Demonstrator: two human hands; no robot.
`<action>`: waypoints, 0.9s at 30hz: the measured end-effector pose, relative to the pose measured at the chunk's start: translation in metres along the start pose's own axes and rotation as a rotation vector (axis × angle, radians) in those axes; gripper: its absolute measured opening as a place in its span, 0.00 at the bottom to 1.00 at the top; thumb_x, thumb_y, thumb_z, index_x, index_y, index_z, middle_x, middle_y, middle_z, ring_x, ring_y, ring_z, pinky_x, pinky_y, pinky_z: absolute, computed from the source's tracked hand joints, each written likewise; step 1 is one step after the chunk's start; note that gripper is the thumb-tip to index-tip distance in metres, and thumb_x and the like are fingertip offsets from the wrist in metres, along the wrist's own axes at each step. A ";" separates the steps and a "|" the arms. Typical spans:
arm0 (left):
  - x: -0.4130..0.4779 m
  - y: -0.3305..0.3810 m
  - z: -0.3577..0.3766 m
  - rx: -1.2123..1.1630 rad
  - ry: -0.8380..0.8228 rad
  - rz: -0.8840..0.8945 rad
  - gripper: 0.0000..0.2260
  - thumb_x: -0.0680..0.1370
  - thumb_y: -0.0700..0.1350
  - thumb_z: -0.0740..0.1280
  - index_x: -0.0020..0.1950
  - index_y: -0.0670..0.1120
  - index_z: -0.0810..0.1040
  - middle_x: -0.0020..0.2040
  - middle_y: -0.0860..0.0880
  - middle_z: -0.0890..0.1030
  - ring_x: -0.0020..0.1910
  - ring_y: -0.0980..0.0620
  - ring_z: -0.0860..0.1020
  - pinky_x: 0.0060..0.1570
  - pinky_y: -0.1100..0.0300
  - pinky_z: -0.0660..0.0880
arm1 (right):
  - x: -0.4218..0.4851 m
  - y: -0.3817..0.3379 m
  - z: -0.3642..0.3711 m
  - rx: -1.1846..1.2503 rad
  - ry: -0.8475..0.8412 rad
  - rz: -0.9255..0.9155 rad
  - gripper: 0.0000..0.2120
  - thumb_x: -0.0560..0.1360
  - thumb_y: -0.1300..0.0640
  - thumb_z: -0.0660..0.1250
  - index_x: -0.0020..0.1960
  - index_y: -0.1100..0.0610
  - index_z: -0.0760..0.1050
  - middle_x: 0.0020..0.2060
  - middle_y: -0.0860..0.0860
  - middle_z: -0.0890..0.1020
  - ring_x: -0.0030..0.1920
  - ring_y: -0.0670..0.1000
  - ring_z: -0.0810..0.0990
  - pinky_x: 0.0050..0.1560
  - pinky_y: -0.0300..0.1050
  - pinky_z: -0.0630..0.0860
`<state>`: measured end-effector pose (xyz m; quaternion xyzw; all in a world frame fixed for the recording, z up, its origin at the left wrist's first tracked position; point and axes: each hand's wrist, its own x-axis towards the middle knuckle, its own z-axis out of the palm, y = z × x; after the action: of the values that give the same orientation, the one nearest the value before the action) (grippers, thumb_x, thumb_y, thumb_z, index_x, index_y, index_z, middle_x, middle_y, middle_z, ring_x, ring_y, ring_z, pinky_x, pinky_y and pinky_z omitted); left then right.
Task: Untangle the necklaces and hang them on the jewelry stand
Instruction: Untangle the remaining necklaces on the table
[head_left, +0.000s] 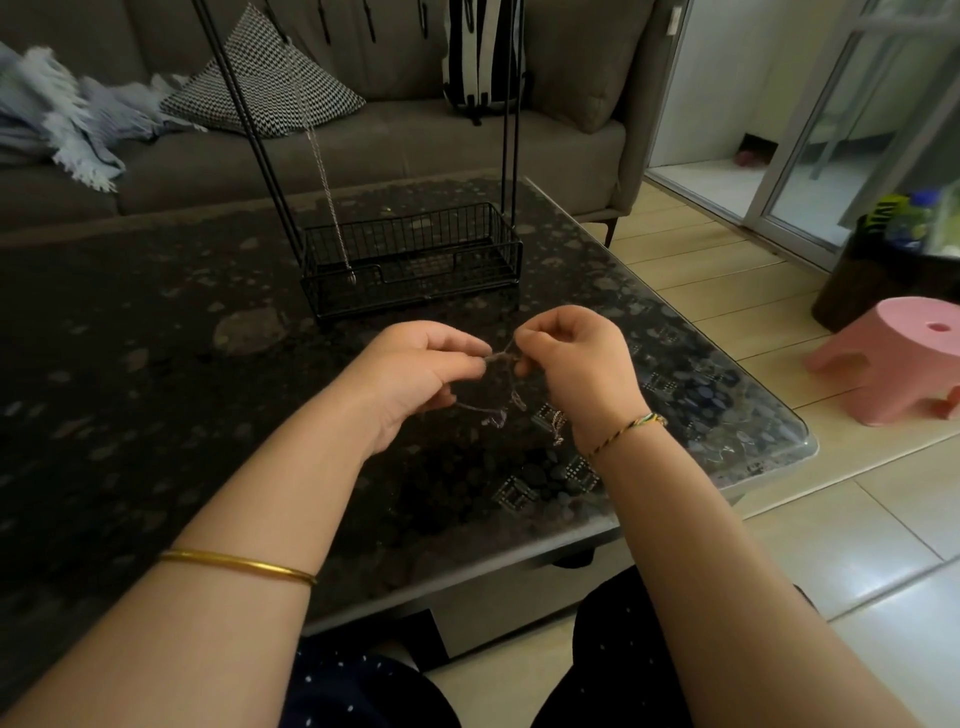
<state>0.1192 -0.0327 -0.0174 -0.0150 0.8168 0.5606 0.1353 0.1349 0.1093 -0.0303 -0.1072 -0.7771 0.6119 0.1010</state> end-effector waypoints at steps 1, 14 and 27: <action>0.000 -0.001 0.000 0.036 0.012 0.007 0.05 0.76 0.39 0.69 0.47 0.49 0.83 0.47 0.49 0.82 0.41 0.54 0.76 0.46 0.57 0.77 | 0.000 0.000 0.000 -0.015 0.001 0.009 0.08 0.76 0.62 0.64 0.39 0.54 0.76 0.27 0.48 0.78 0.18 0.38 0.67 0.23 0.30 0.63; 0.003 0.005 0.004 -0.226 0.089 -0.099 0.06 0.79 0.40 0.63 0.45 0.46 0.78 0.38 0.50 0.83 0.46 0.51 0.83 0.56 0.52 0.75 | 0.001 0.007 0.003 -0.124 -0.108 0.110 0.09 0.76 0.61 0.65 0.37 0.55 0.75 0.32 0.50 0.79 0.23 0.41 0.68 0.25 0.34 0.64; 0.006 -0.001 -0.003 -0.125 0.272 -0.066 0.04 0.80 0.47 0.66 0.46 0.49 0.77 0.42 0.50 0.73 0.34 0.55 0.68 0.32 0.61 0.70 | 0.003 0.007 0.003 0.028 -0.108 0.259 0.07 0.81 0.60 0.56 0.44 0.55 0.67 0.42 0.54 0.85 0.20 0.43 0.62 0.21 0.37 0.61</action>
<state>0.1133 -0.0346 -0.0185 -0.1259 0.7903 0.5983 0.0404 0.1318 0.1091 -0.0375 -0.1723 -0.7524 0.6354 -0.0194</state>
